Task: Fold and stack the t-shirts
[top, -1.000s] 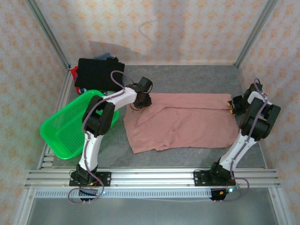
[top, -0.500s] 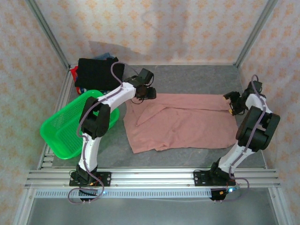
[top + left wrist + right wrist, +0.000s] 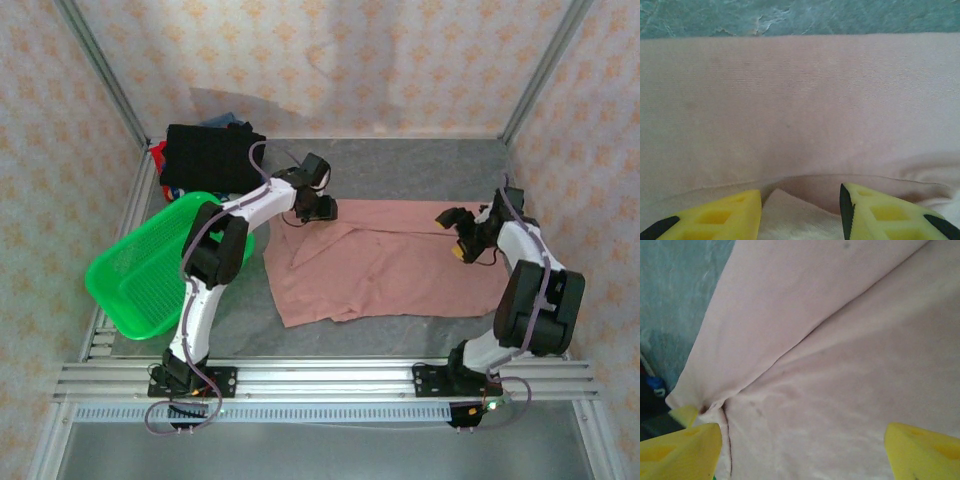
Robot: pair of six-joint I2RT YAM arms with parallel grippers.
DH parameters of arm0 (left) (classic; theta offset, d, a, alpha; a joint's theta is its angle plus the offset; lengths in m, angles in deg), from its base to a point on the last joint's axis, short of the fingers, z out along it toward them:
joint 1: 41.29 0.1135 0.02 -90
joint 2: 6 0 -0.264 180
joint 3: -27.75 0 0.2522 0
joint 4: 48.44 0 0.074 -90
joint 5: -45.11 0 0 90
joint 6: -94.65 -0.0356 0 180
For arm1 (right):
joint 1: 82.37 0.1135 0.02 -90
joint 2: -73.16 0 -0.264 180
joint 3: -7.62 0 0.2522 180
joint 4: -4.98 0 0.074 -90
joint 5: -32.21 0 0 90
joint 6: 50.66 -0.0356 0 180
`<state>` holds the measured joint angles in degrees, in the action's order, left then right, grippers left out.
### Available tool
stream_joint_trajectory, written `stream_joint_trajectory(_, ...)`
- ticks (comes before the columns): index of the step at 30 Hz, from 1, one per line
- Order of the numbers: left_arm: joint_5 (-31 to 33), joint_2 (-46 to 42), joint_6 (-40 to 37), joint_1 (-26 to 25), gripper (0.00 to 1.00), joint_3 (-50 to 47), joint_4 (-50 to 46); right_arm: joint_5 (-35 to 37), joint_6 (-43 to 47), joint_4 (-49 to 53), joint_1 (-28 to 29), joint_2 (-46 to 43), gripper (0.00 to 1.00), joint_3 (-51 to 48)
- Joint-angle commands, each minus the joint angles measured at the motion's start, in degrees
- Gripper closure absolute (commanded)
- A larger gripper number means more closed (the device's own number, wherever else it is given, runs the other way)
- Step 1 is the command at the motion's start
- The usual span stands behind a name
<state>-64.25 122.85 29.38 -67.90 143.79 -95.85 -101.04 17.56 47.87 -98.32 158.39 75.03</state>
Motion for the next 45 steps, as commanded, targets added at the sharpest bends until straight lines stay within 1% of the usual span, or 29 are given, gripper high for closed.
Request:
stream_joint_trajectory(1, -1.32, 0.71, -2.33, 0.76, 0.55, 1.87, -1.39, -1.46, 0.63, -0.57, 1.32, -2.5, 0.15, -0.74)
stream_joint_trajectory(7, -1.29, 1.64, -2.85, 0.7, 0.57, 1.76, -1.88, -2.02, -0.99, -1.06, 3.9, -2.87, 0.15, 0.33)
stream_joint_trajectory(11, -2.56, 1.92, -2.85, 0.57, 0.61, 1.34, -1.4, -1.93, -2.24, -1.78, 6.84, -2.3, 0.15, 1.61)
stream_joint_trajectory(15, -3.51, 1.7, -3.27, 0.11, 0.69, 1.06, -1.31, -1.42, -4.14, -3.46, 9.62, -1.23, 0.16, 2.73)
stream_joint_trajectory(19, -4.41, 0.45, -3.4, 0.08, 0.81, -0.72, -0.4, -1.23, -5.43, -4.69, 11.32, 0.31, 0.16, 3.94)
stream_joint_trajectory(25, -7.07, -0.83, -3.2, 0.03, 0.95, -2.72, 1.21, -0.9, -6.42, -5.74, 11.97, 1.82, 0.17, 4.47)
stream_joint_trajectory(27, -6.93, -1.5, -3.2, -0.12, 0.97, -3.0, 1.17, -0.63, -6.53, -5.86, 11.96, 1.99, 0.17, 4.7)
stream_joint_trajectory(33, -7.1, -4.15, -3.95, -1.08, 0.99, -3.84, 0.38, -0.36, -6.57, -5.89, 12.38, 2.53, 0.17, 5.37)
stream_joint_trajectory(38, -5.1, -6.51, -5.55, -3.72, 0.99, -5.05, -1.99, -0.11, -6.58, -5.92, 12.41, 3.2, 0.17, 5.76)
stream_joint_trajectory(41, -3.62, -8.72, -5.32, -5.09, 1.0, -8.0, -1.4, -0.12, -6.65, -5.9, 12.35, 3.69, 0.17, 6.2)
stream_joint_trajectory(45, -3.24, -11.33, -4.31, -6.59, 1.0, -11.95, 0.44, -0.18, -6.54, -5.88, 12.44, 4.41, 0.17, 6.56)
